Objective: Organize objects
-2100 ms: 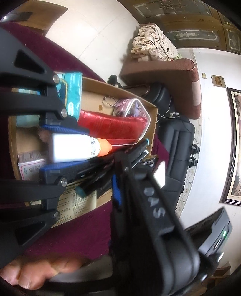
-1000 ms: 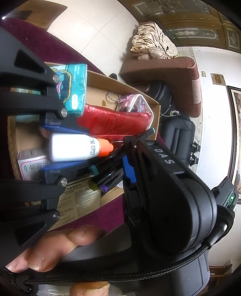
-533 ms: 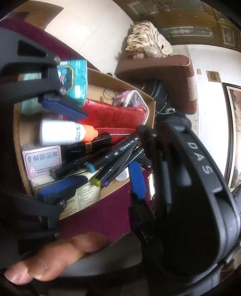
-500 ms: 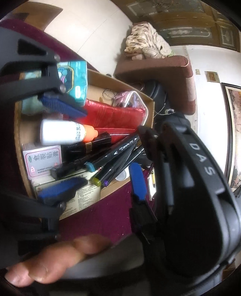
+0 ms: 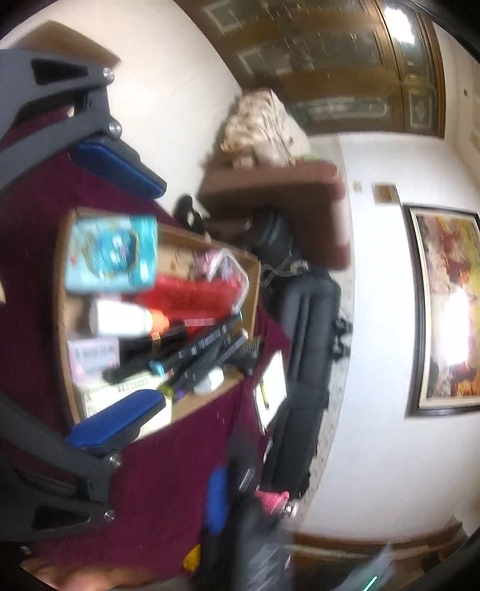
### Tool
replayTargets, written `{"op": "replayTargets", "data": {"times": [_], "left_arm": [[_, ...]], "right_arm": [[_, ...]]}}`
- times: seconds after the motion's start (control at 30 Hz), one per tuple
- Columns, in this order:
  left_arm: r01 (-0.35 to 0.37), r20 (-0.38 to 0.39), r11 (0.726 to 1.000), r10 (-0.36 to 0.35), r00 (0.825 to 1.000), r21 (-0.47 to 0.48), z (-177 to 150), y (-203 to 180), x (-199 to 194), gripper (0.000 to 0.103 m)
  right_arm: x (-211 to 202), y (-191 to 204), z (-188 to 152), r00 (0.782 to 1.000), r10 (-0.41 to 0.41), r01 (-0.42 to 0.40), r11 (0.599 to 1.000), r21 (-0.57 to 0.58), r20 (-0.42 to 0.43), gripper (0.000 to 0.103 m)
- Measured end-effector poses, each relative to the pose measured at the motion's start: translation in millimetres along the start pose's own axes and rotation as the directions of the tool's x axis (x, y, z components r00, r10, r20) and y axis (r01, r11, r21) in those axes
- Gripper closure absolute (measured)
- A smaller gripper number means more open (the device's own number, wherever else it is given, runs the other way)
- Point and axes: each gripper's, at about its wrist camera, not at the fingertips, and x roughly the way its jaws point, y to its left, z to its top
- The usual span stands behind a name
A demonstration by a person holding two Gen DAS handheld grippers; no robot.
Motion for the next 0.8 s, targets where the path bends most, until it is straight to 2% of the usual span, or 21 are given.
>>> {"op": "replayTargets", "data": {"times": [0.1, 0.17, 0.27, 0.33, 0.43, 0.5, 0.7, 0.8], "left_arm": [[-0.053, -0.07, 0.998, 0.051, 0.996, -0.025, 0, 8, -4, 0.0], [-0.06, -0.077, 0.998, 0.058, 0.995, -0.028, -4, 10, -13, 0.0], [-0.091, -0.013, 0.996, 0.091, 0.996, 0.014, -9, 6, -37, 0.0], [-0.098, 0.05, 0.991, 0.094, 0.994, 0.09, -12, -3, -58, 0.0], [-0.187, 0.162, 0.956, 0.152, 0.975, 0.226, -15, -22, -88, 0.0], [-0.216, 0.201, 0.944, 0.167, 0.965, 0.251, -19, -30, -96, 0.0], [-0.209, 0.188, 0.943, 0.162, 0.969, 0.26, -21, -36, -95, 0.0], [-0.166, 0.17, 0.953, 0.125, 0.978, 0.252, -21, -34, -97, 0.0]], "right_arm": [[-20, -5, -28, 0.999, -0.03, 0.03, 0.999, -0.039, 0.014, 0.028], [-28, -6, -43, 0.999, -0.044, 0.045, 0.996, -0.073, 0.014, 0.028], [-40, -7, -68, 0.998, -0.063, 0.066, 0.99, -0.122, 0.029, 0.027], [-49, -3, -83, 0.996, -0.073, 0.081, 0.983, -0.164, 0.05, 0.027], [-64, 4, -103, 0.99, -0.072, 0.098, 0.969, -0.226, 0.12, 0.021], [-68, 10, -110, 0.987, -0.072, 0.108, 0.961, -0.256, 0.146, 0.018], [-71, 14, -114, 0.987, -0.056, 0.095, 0.959, -0.268, 0.15, 0.018], [-71, 15, -117, 0.988, -0.053, 0.091, 0.961, -0.262, 0.146, 0.017]]}}
